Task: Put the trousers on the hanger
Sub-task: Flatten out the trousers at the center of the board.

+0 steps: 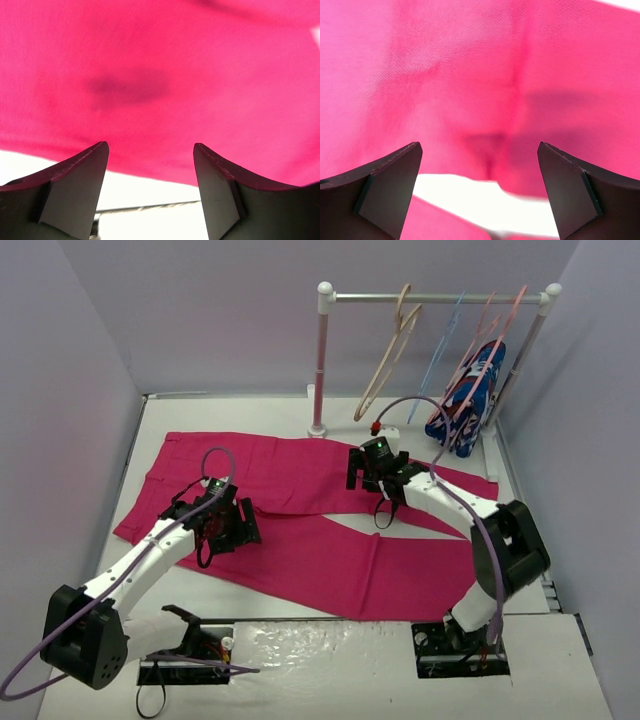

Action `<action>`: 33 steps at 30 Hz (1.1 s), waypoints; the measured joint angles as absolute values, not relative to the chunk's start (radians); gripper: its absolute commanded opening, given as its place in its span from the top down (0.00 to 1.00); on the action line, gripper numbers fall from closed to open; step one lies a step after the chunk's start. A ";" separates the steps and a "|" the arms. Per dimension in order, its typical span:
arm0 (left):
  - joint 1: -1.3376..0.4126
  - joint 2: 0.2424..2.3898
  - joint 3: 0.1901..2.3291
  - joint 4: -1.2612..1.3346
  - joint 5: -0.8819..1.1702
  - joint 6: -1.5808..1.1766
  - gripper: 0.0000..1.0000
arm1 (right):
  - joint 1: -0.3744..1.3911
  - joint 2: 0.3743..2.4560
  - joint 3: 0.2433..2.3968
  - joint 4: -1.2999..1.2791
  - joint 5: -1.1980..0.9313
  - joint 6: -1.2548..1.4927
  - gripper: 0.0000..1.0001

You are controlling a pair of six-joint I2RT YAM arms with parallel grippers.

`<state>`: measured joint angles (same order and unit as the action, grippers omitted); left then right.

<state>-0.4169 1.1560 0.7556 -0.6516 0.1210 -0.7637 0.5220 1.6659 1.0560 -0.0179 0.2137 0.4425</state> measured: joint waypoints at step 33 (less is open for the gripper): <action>-0.214 1.247 0.918 -0.593 0.062 -0.627 0.35 | -0.048 1.551 0.790 -0.016 0.186 0.608 0.00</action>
